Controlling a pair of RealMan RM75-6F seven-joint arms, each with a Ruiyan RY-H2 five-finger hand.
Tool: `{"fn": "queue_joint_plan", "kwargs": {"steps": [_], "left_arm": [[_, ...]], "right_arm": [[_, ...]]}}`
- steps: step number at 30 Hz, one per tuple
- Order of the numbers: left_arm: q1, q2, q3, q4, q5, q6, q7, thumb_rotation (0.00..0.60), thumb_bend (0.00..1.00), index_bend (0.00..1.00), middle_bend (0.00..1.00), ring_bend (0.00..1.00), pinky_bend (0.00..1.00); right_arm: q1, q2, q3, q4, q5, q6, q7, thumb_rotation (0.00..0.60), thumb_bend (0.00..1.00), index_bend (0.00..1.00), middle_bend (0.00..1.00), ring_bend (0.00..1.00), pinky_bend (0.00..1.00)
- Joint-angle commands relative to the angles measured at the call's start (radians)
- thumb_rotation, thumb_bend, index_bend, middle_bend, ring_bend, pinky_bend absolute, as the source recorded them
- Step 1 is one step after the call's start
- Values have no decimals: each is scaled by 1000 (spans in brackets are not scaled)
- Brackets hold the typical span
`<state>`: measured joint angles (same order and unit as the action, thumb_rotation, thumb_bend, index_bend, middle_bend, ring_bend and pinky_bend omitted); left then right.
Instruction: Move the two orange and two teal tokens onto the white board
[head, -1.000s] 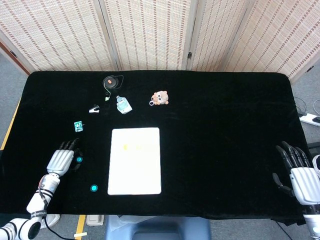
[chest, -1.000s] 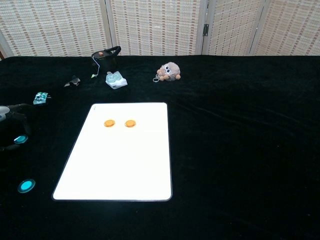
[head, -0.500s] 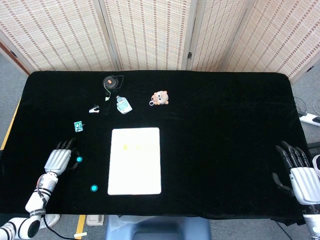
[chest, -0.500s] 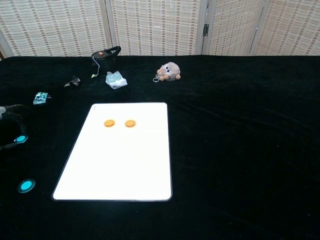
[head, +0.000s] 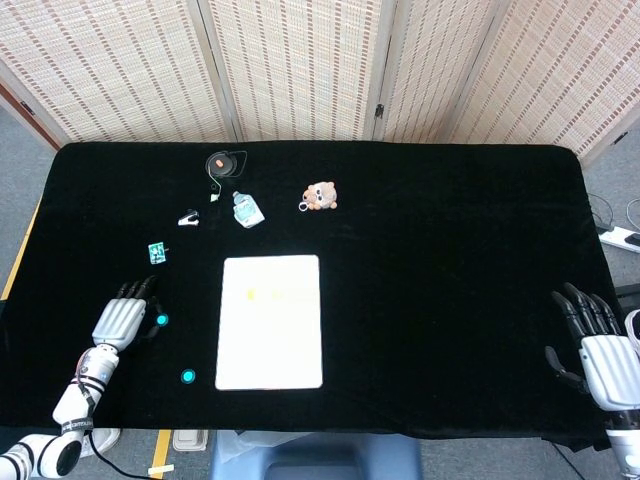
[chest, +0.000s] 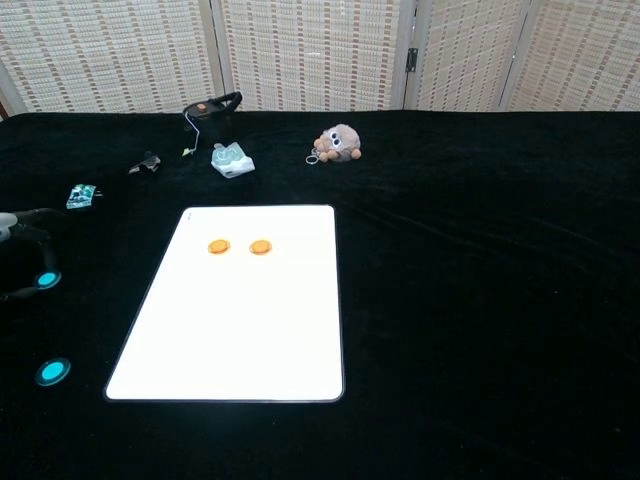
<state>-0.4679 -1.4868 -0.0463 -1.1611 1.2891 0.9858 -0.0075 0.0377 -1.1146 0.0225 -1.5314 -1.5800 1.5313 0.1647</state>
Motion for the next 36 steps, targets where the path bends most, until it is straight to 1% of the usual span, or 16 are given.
{"fn": "queue_joint_plan", "kwargs": {"steps": [1,7,11,17,25,36], "left_arm": [[-1,6,-4,-17,12,13,1,600,435,489,54,0,0],[-17,38,-9,-107,60,47,35,600,435,488,53,0,0],[-38,45,-8,-170,89,42,65,600,435,486,54,0,0],[-81,27,-12,-227,115,16,113,600,435,483,54,0,0],[-133,-8,-23,-259,118,-28,173,600,435,479,54,0,0],[-194,-64,-53,-248,61,-90,220,600,435,470,54,0,0]], "right_arm": [[-2,1,0,0,0,3,1,600,454,35,1,0,0],[-4,0,0,3,-1,6,3,600,454,35,1,0,0],[-2,-4,-1,9,1,0,9,600,454,35,1,0,0],[-3,-5,0,18,5,-1,18,600,454,35,1,0,0],[-4,-8,0,30,12,-5,28,600,454,35,1,0,0],[1,-11,2,38,14,-14,36,600,454,35,1,0,0]]}}
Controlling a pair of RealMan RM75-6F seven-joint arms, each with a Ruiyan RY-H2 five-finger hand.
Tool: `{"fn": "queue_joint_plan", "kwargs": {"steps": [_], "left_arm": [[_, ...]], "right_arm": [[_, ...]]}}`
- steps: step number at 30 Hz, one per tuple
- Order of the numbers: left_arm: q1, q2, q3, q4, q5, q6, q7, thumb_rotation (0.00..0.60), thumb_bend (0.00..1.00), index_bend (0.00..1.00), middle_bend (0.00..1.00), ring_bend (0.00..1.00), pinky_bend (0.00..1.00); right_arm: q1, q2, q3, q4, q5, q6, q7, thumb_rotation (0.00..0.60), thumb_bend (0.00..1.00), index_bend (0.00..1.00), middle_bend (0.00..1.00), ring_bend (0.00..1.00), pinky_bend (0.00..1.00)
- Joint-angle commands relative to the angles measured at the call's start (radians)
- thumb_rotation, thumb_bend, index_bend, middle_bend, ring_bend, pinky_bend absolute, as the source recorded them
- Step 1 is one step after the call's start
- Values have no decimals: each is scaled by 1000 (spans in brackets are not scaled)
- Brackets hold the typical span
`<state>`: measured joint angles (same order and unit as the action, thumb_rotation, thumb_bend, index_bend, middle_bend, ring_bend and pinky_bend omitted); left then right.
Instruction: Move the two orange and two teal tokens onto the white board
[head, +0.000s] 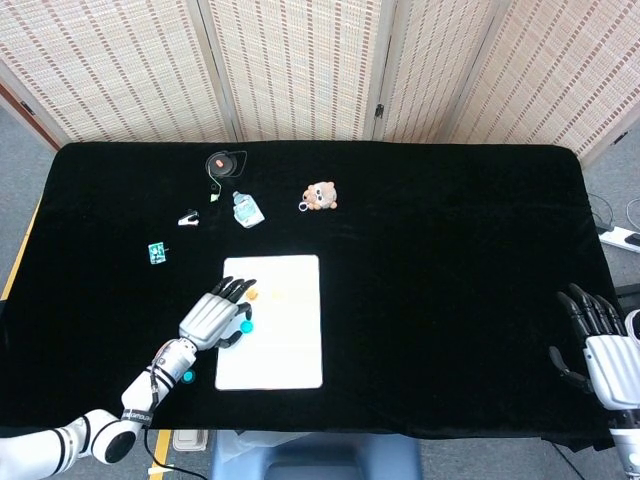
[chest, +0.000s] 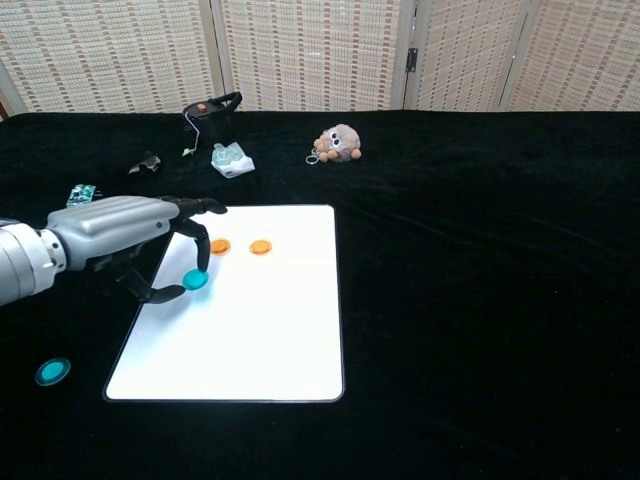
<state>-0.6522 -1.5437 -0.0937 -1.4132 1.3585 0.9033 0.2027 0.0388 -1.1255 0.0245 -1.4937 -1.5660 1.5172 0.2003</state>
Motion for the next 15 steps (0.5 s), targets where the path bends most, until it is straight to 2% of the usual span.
{"fn": "queue_joint_plan", "kwargs": {"steps": [1,10,15], "left_arm": [[-13,-10,-7,4,-11,-10,15,600,435,470,54,0,0],[-26,-22,5,-3,-28,-17,42,600,435,463,54,0,0],[-26,-23,8,-7,-33,-8,43,600,434,382,53,0,0]], "right_arm": [[0,0,0,1,0,0,0,600,454,35,1,0,0],[-1,0,0,3,7,-5,2,600,454,35,1,0,0],[-1,0,0,0,6,-4,0,600,454,35,1,0,0]]}}
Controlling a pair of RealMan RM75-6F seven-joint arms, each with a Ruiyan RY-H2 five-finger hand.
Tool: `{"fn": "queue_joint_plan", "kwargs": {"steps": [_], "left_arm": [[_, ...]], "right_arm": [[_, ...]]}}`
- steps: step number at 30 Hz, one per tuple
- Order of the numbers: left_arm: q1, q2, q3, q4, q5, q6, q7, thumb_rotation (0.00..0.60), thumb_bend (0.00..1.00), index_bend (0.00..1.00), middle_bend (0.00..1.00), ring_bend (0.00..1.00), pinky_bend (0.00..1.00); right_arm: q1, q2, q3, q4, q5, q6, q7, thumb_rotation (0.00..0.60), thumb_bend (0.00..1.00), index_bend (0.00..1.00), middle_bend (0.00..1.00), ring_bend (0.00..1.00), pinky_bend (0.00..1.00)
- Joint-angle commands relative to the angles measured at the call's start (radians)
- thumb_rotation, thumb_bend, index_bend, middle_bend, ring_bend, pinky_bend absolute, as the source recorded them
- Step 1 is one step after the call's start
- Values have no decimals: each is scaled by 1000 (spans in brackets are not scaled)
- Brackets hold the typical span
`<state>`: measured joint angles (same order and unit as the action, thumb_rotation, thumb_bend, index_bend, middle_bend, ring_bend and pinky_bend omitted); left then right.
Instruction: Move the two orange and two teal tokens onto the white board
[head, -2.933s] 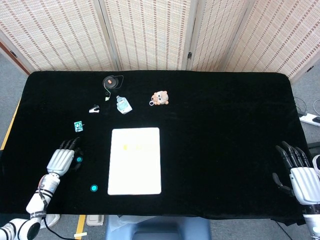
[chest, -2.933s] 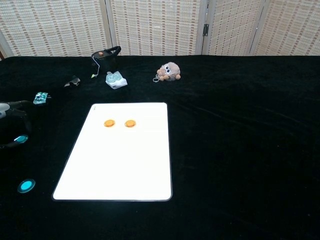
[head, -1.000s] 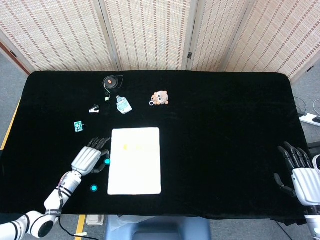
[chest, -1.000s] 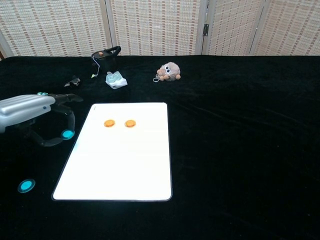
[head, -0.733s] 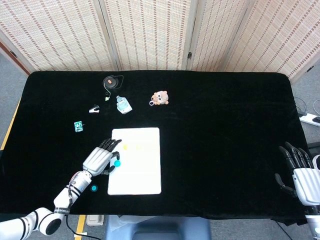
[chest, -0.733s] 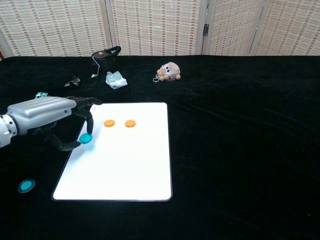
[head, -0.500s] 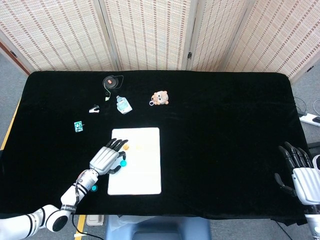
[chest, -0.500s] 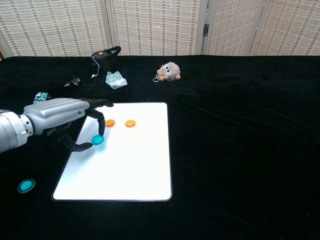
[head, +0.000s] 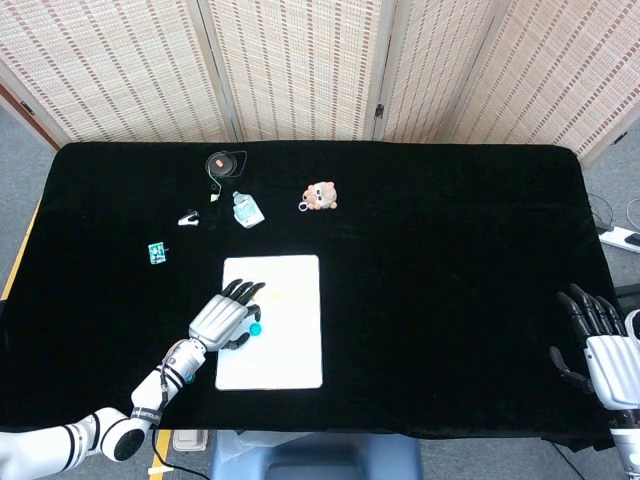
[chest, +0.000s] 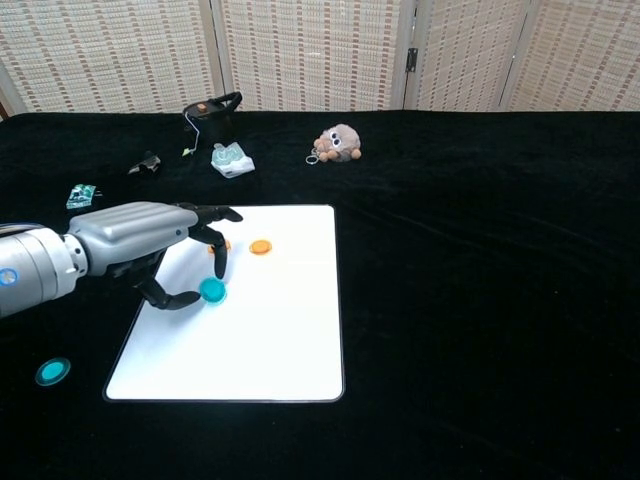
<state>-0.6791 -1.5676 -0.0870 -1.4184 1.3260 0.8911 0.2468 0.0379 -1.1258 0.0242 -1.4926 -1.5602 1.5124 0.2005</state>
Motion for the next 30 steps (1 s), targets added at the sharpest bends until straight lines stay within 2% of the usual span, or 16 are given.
{"fn": "queue_joint_plan", "kwargs": {"steps": [1,4,8,16,30], "left_arm": [[2,4,3,-5,1,8,-1,600,434,367,54,0,0],[12,21,10,-17,8,27,-4,600,433,356,53,0,0],[38,62,33,-44,43,71,-24,600,433,393,54,0,0],[111,153,129,-75,156,161,-81,600,432,445,54,0,0],[250,197,227,-50,251,319,-130,600,419,435,53,0,0]], "right_arm": [[0,1,0,-1,0,1,-1,600,454,35,1,0,0],[-1,2,0,-3,-2,3,-3,600,454,35,1,0,0],[-2,4,0,-7,-4,7,-5,600,453,35,1,0,0],[4,0,-1,-10,-12,1,-8,600,454,35,1,0,0],[10,2,-5,-30,-32,6,-29,600,454,35,1,0,0]]}}
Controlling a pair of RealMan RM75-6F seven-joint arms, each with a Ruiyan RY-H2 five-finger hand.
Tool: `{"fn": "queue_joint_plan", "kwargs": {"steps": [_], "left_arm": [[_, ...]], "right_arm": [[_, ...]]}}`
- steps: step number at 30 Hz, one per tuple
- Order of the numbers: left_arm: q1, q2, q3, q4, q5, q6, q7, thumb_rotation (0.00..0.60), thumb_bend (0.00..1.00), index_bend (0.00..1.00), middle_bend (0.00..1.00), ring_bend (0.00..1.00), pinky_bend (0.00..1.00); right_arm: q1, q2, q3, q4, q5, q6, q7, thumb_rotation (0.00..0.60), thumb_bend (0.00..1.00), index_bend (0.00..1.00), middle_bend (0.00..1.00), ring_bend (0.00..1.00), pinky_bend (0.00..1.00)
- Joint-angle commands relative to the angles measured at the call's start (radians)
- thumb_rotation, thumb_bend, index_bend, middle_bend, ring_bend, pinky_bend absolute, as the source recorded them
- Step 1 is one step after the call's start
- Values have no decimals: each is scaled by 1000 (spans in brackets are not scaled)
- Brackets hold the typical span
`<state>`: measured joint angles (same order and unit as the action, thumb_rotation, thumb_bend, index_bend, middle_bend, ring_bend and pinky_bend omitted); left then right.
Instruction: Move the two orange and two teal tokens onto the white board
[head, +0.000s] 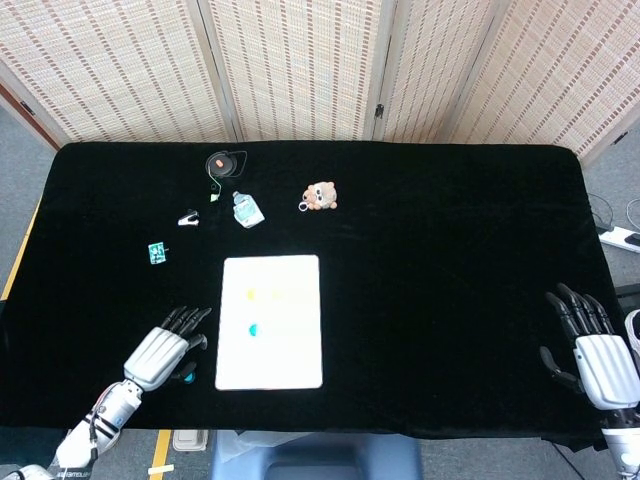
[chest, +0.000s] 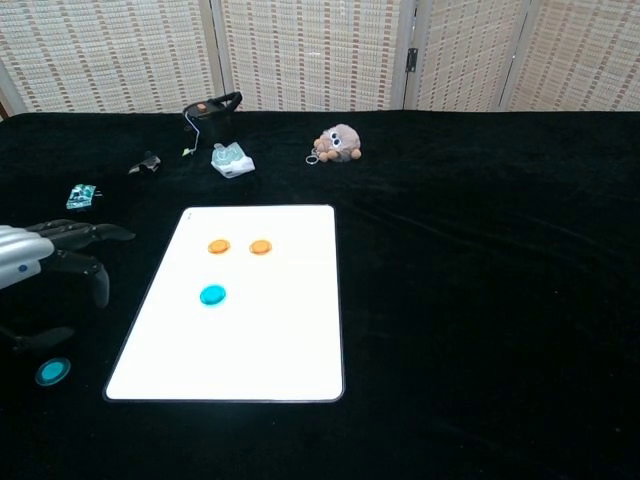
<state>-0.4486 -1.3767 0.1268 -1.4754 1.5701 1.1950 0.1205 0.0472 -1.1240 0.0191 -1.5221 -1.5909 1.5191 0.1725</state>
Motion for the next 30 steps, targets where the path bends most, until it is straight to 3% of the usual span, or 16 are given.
{"fn": "queue_joint_plan", "kwargs": {"steps": [1,8,30], "left_arm": [[28,7,17,9,9,21,-4,600,415,435,54,0,0],[73,-3,38,29,18,38,-10,600,409,430,54,0,0],[110,-53,30,73,19,2,-2,600,409,421,54,0,0]], "right_arm": [[1,1,0,-1,-2,0,-1,600,454,35,1,0,0],[9,2,0,-9,-7,-7,-9,600,454,35,1,0,0],[13,3,-3,-18,-5,-11,-20,600,454,35,1,0,0]]}}
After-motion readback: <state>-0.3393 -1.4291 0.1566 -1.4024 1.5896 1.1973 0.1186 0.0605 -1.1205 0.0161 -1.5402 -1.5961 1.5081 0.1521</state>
